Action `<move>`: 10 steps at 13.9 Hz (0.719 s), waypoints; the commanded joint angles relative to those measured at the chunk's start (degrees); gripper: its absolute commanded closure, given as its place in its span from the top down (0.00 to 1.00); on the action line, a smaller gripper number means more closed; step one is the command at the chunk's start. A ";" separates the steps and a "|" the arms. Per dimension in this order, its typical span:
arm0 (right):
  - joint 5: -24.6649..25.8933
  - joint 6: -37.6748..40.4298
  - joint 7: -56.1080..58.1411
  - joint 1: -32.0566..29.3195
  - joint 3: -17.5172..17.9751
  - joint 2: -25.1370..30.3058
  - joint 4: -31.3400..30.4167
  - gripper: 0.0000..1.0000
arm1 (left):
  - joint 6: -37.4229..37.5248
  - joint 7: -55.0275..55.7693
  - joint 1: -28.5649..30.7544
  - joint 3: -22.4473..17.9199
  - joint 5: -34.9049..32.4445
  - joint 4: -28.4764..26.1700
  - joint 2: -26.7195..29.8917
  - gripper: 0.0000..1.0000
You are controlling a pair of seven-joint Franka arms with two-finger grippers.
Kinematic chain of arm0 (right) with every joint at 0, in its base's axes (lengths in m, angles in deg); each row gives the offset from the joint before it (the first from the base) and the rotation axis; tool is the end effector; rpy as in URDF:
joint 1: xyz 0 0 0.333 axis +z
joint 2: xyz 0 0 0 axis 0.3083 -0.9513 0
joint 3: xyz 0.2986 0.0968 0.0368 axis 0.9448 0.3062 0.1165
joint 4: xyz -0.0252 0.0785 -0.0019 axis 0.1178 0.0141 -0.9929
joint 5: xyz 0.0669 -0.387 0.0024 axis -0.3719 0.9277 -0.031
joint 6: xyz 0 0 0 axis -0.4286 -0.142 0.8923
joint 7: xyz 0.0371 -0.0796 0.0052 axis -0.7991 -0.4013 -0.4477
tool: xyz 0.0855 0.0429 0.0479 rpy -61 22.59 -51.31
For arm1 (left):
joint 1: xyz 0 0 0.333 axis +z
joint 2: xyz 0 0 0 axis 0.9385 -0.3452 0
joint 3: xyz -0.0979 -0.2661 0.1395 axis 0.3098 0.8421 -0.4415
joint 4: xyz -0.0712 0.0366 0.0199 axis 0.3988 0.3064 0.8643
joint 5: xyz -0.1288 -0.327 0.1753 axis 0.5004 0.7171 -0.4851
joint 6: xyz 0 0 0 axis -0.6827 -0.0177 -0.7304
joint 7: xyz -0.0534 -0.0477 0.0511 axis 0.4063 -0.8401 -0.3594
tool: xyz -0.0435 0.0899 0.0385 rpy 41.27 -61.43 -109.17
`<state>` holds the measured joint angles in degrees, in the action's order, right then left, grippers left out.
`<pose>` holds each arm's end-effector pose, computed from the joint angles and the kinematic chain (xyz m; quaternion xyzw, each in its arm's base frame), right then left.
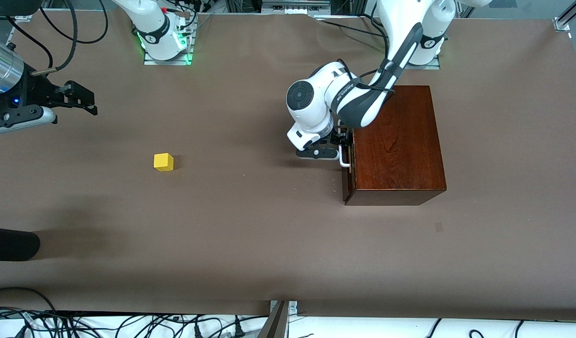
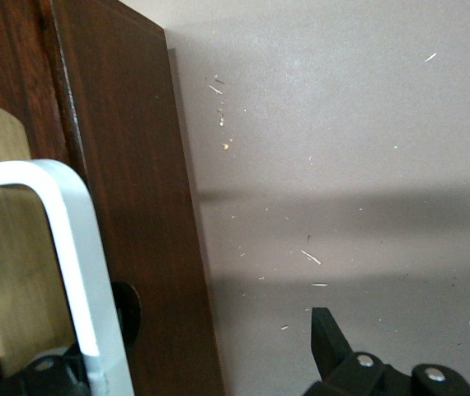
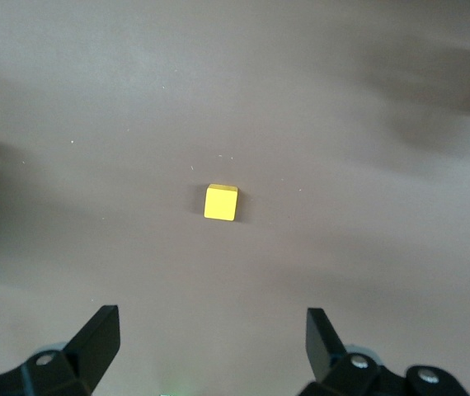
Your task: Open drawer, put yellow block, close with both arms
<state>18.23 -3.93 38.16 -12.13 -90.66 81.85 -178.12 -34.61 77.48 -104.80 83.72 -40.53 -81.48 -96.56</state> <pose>0.5593 0.0416 0.5930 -0.9933 -0.1110 0.0274 0.0180 0.4867 -0.4343 0.2629 -0.9871 0.0489 0.0399 0.1471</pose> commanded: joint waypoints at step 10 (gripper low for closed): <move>0.31 -0.11 0.17 -0.91 -0.48 -1.17 0.86 1.00 | -5.61 4.37 -5.51 0.20 3.69 11.67 -6.62 1.00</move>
<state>18.23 -4.18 38.16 -12.50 -91.16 81.21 -178.12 -40.06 81.14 -109.26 83.86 -37.87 -74.45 -99.87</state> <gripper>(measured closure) 0.000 0.000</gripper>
